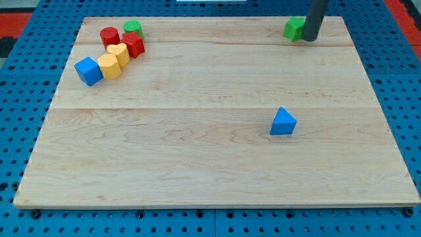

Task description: Point your arm at the right side of the blue triangle

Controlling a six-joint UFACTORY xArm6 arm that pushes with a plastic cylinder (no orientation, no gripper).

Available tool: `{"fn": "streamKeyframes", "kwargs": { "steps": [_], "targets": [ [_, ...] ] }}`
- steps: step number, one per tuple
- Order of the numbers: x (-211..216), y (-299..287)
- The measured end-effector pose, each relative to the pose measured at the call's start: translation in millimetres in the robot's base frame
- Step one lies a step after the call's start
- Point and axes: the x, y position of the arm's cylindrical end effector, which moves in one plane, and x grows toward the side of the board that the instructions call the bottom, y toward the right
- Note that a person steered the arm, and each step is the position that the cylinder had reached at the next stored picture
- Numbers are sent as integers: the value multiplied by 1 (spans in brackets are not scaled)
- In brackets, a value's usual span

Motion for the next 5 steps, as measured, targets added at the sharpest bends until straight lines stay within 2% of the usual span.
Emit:
{"fn": "streamKeyframes", "kwargs": {
  "steps": [2, 3, 4, 5],
  "targets": [
    [153, 43],
    [197, 48],
    [216, 34],
    [218, 25]
  ]
}}
